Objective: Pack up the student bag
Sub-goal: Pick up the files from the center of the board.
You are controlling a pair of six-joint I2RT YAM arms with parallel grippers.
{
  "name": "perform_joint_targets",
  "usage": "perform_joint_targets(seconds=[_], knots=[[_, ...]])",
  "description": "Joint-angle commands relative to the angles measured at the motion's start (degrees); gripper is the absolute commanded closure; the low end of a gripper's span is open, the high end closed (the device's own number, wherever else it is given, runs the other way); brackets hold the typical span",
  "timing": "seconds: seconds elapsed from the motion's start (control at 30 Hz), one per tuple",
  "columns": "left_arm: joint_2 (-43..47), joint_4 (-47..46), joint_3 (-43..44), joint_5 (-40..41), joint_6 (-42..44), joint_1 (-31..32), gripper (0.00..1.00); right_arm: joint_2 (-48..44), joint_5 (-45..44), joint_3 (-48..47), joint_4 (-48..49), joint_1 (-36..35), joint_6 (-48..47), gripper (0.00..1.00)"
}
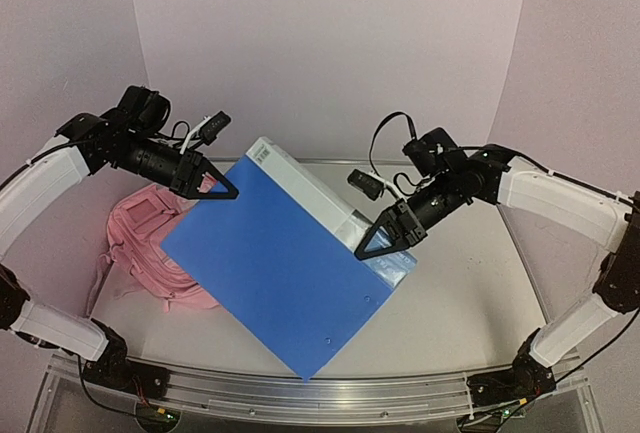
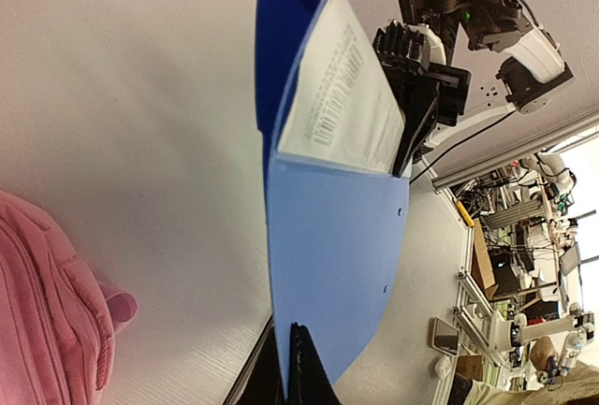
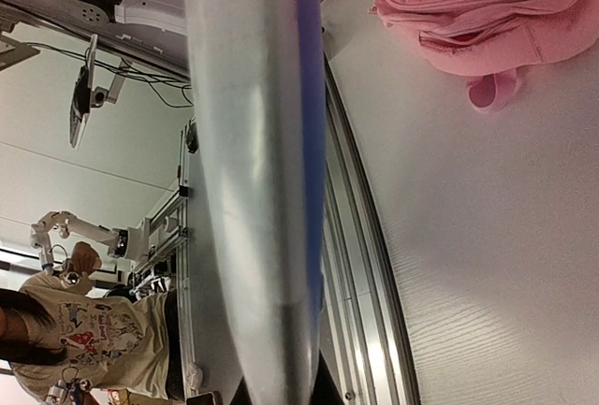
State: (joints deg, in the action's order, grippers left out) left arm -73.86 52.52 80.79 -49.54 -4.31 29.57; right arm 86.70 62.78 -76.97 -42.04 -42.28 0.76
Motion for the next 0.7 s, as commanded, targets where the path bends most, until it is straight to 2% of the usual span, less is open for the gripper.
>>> perform_joint_targets(seconds=[0.0,0.1,0.17,0.2,0.27,0.43,0.67], knots=[[2.8,-6.0,-2.5,-1.9,-3.0,1.2,1.00,0.6,-5.4,-2.2,7.7,0.3,-1.3,0.77],[5.0,-11.6,-4.8,1.1,-7.1,1.0,1.00,0.3,-8.1,-1.8,10.7,1.8,2.1,0.40],[6.4,-15.0,-5.9,1.7,-9.2,0.8,1.00,-0.8,-10.4,-0.8,14.1,3.1,4.1,0.21],[7.1,-16.8,-6.3,2.0,-10.6,0.7,1.00,-1.6,-11.4,0.0,15.9,3.7,5.6,0.15],[8.4,-20.1,-6.9,2.4,-13.1,0.7,1.00,-3.5,-13.3,2.4,21.9,5.6,9.3,0.09],[11.3,-26.3,-7.0,4.7,-18.0,0.5,1.00,-10.2,-17.6,11.9,37.2,9.4,19.6,0.02],[13.9,-33.1,-7.2,7.8,-23.9,0.4,1.00,-14.8,-20.2,19.6,49.6,10.6,27.6,0.02]])
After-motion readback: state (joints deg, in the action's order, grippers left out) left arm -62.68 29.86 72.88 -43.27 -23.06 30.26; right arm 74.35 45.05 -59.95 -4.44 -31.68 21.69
